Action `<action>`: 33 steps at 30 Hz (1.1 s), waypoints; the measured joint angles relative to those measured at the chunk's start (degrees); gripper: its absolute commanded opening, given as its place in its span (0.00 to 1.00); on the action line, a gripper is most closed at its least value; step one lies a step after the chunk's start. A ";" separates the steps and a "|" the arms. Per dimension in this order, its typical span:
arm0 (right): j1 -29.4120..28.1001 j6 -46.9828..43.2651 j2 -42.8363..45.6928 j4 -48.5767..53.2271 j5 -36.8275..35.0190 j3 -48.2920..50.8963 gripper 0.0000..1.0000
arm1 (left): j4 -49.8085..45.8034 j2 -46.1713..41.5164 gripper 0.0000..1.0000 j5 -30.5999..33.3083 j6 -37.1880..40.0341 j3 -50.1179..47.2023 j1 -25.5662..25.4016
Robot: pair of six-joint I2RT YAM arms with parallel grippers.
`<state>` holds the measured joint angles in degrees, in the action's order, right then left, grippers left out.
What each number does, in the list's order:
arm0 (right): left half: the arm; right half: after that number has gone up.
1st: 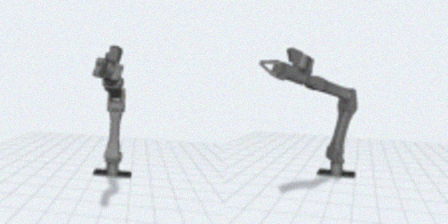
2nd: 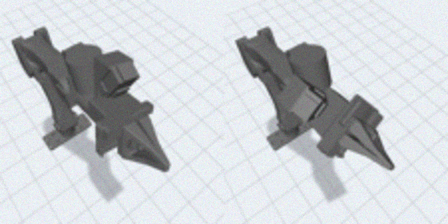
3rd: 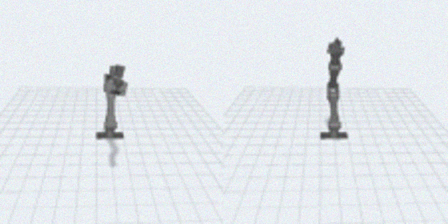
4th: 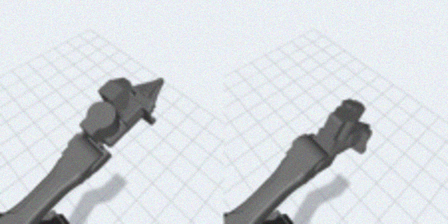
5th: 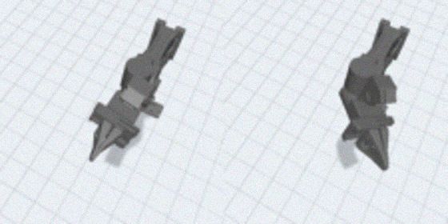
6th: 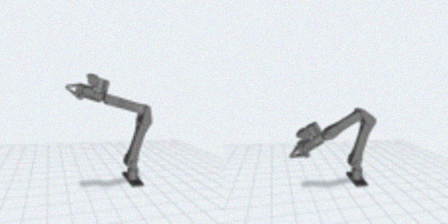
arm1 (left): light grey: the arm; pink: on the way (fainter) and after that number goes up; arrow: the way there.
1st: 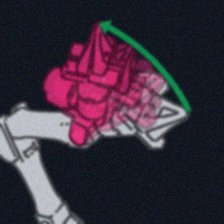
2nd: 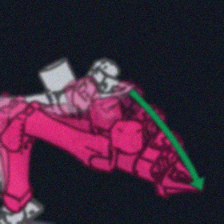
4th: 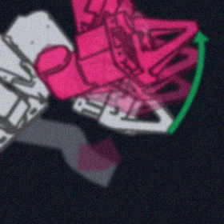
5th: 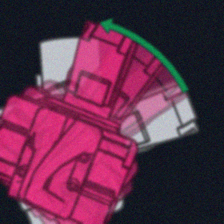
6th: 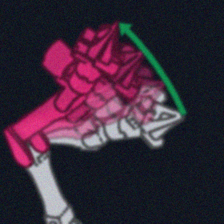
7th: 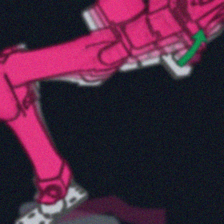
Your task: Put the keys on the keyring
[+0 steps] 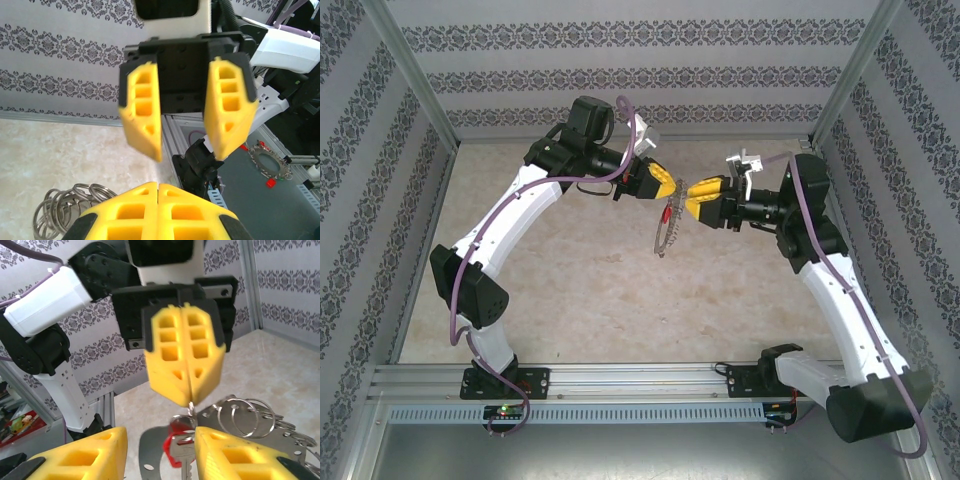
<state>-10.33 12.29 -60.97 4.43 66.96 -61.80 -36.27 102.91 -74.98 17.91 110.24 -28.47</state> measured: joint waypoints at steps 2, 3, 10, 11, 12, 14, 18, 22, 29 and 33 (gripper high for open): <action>-0.02 0.24 0.13 -0.31 -0.02 -0.09 0.38 | 0.39 0.00 0.00 -0.02 -0.20 -0.02 0.00; -0.02 0.48 -0.20 -0.39 0.00 -0.13 0.37 | 0.76 -0.02 0.00 -0.04 -0.26 -0.07 -0.02; -0.90 1.31 -3.93 -0.57 -0.11 -0.35 0.37 | 2.03 -0.09 0.00 -0.04 -0.92 -0.15 -0.04; -1.18 1.33 -4.35 -0.66 -0.24 -0.37 0.37 | 2.12 -0.09 0.00 -0.02 -1.09 -0.15 -0.07; -1.49 1.31 -4.55 -0.79 -0.28 -0.37 0.37 | 2.16 -0.11 0.00 -0.02 -1.14 -0.13 -0.09; -1.95 1.33 -4.94 -1.01 -0.44 -0.57 0.37 | 2.32 -0.11 0.00 -0.02 -1.38 -0.15 -0.17; -2.25 1.33 -5.86 -1.66 -0.66 -1.79 0.34 | 2.47 -0.11 0.00 -0.02 -1.60 -0.15 -0.61; -2.32 1.53 -6.71 -2.38 -0.39 -2.36 0.20 | 2.49 -0.11 0.00 0.33 -1.75 -0.15 -0.83; -2.27 0.61 -6.93 -1.49 -0.11 -2.67 0.00 | 2.64 -0.11 0.00 1.27 -2.19 -0.15 -0.68; -2.19 -3.02 -7.13 3.69 -1.60 -4.59 0.00 | 2.40 -0.11 0.17 2.45 -1.88 -0.17 -0.68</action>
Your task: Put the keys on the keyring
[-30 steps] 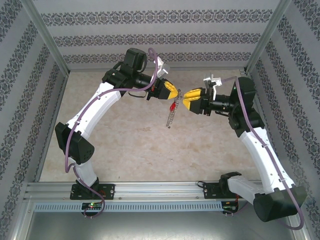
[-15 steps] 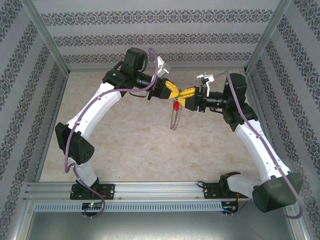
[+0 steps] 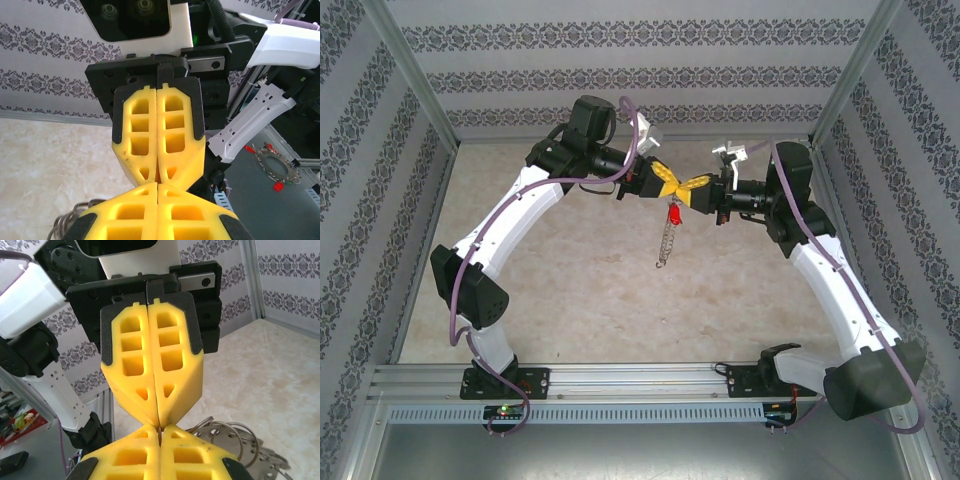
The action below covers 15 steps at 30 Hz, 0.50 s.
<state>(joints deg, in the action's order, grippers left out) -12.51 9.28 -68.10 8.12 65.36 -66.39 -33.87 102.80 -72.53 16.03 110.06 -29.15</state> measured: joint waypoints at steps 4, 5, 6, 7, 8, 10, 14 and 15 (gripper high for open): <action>-0.04 -7.02 -2.43 11.58 -1.70 -6.25 0.00 | -1.99 0.00 0.26 1.64 1.95 0.98 0.70; -0.13 -9.07 -3.45 14.71 -2.40 -8.17 0.00 | -3.21 -0.07 0.28 1.68 2.56 1.68 1.16; -0.15 -11.15 -4.55 17.88 -3.19 -10.10 0.00 | -4.02 -0.13 0.30 1.79 3.23 2.32 1.49; -0.26 -13.00 -5.57 20.72 -3.96 -11.82 0.00 | -4.90 -0.22 0.31 1.90 3.93 2.84 1.68; -0.59 -14.82 -6.56 23.63 -4.96 -13.55 0.00 | -6.10 -0.44 0.32 2.03 4.74 3.39 2.01; -1.11 -18.49 -8.24 29.27 -7.17 -16.81 0.00 | -8.02 -0.96 0.35 2.25 6.16 4.04 2.69; -3.28 -25.73 -12.00 40.92 -11.82 -25.81 0.00 | -12.26 -1.68 0.37 2.64 9.05 5.29 3.74; -3.80 -26.97 -12.72 43.01 -12.72 -27.78 0.00 | -12.98 -1.73 0.37 2.73 9.60 5.49 3.76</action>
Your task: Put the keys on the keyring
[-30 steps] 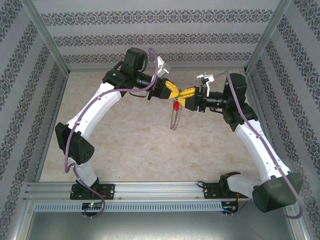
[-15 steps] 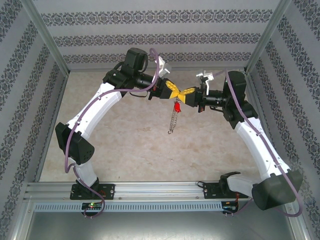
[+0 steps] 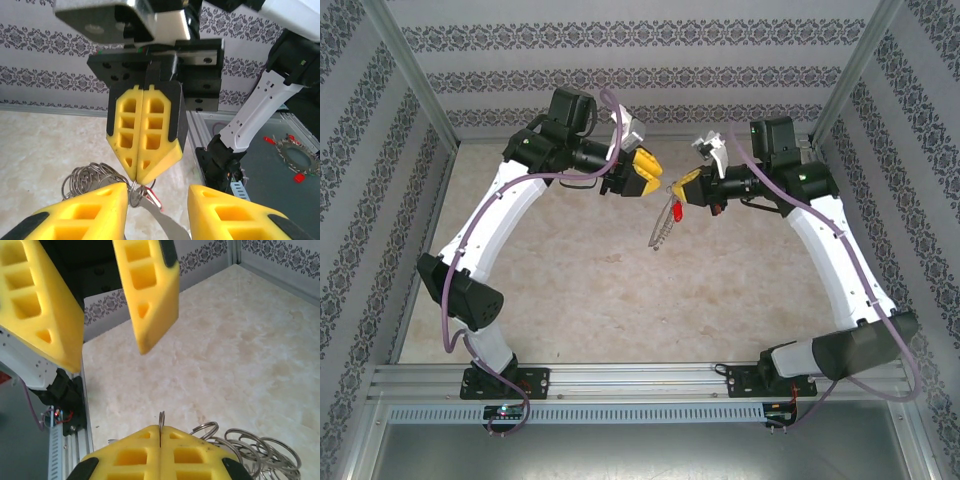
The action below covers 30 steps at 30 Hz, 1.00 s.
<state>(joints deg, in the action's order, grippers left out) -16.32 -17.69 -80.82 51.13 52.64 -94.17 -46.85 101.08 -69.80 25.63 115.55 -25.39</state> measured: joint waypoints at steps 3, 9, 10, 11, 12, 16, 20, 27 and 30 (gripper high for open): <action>-2.03 -3.87 -2.25 6.01 -3.37 -6.25 0.00 | -2.62 0.02 0.37 0.00 1.64 0.31 0.02; -3.45 -8.28 -4.11 13.31 -6.40 -11.85 0.00 | -6.58 0.11 0.36 -0.46 3.98 0.37 0.02; -3.61 -8.68 -4.22 14.03 -6.78 -12.15 0.00 | -6.91 0.17 0.35 -0.68 4.15 0.37 0.02; -3.85 -9.11 -4.33 14.64 -7.06 -12.33 0.00 | -7.19 0.26 0.35 -0.98 4.24 0.44 0.02; -3.85 -9.35 -4.42 15.02 -7.28 -12.46 0.00 | -7.45 0.35 0.35 -1.27 4.37 0.52 0.02; -4.46 -10.21 -5.05 16.61 -7.98 -12.72 0.00 | -8.59 1.03 0.34 -2.51 4.72 1.22 -0.11; -4.85 -10.95 -5.70 17.64 -8.37 -12.94 0.00 | -9.42 2.08 0.34 -3.08 5.25 1.86 -0.52; -4.96 -11.30 -5.99 18.08 -8.39 -13.73 0.00 | -9.86 4.00 0.33 -3.32 5.62 1.88 -1.64; -4.96 -11.47 -5.99 18.12 -8.39 -13.77 0.00 | -10.64 4.59 0.33 -3.48 5.86 2.03 -1.88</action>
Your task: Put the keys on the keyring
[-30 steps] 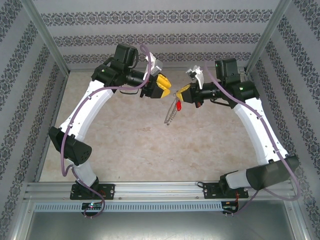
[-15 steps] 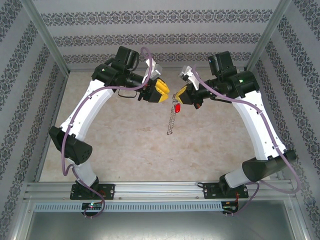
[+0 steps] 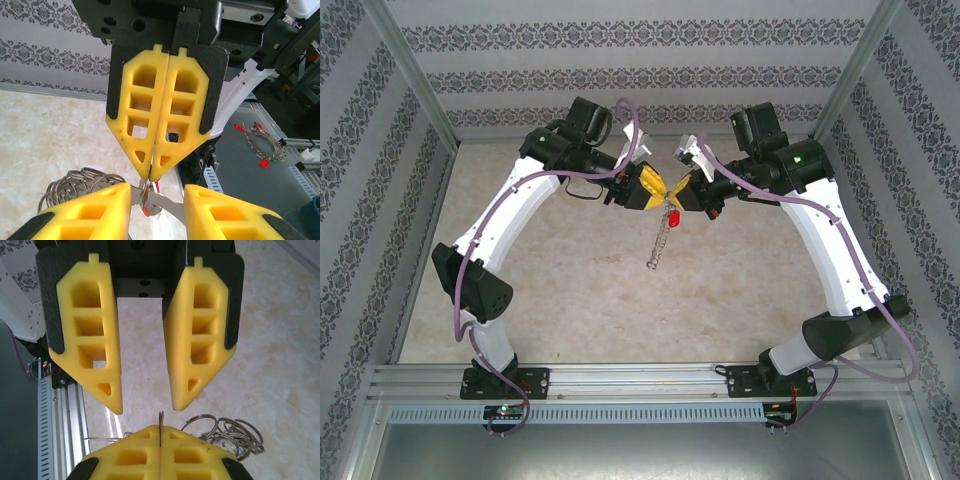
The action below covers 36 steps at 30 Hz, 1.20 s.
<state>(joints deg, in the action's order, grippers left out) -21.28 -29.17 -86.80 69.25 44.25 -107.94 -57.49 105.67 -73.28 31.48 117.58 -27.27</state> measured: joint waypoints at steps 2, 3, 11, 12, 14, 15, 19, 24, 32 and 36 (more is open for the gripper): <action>0.00 -0.02 0.00 0.00 0.00 0.00 0.00 | -0.42 0.24 0.33 -0.07 0.09 0.15 -0.22; 0.00 -0.02 0.00 0.00 0.00 0.00 0.00 | -0.52 0.33 0.33 -0.07 0.11 0.22 -0.39; 0.00 -0.02 0.00 0.00 0.00 0.00 0.00 | -1.07 0.63 0.30 -0.02 0.48 0.96 -0.92; 0.00 -0.02 0.00 0.02 0.00 0.00 0.00 | -1.11 0.68 0.28 -0.02 0.50 0.96 -0.92; 0.00 -0.02 0.00 0.04 0.00 0.00 0.00 | -1.11 0.81 0.25 0.00 0.59 0.96 -0.92; 0.00 -0.02 0.00 0.13 0.02 0.00 0.00 | -1.11 0.92 0.25 0.00 0.68 0.96 -0.92; 0.00 -0.02 0.00 0.26 0.00 0.00 0.00 | -1.27 1.53 0.22 -0.02 0.74 1.33 -1.11; 0.00 0.00 0.00 0.83 -0.07 0.00 0.00 | -1.49 2.12 0.09 0.07 1.14 1.70 -1.27; 0.20 1.64 0.94 -0.11 -0.57 1.22 0.33 | -1.29 2.29 0.00 0.04 1.03 1.73 -1.27; 3.39 7.61 6.32 -9.79 -0.90 8.92 0.44 | 1.11 2.29 0.00 0.00 -0.68 1.49 -1.90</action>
<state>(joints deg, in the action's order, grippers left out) -17.89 -21.56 -80.49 59.46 43.35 -99.02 -56.38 107.96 -73.28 30.81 119.07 -29.17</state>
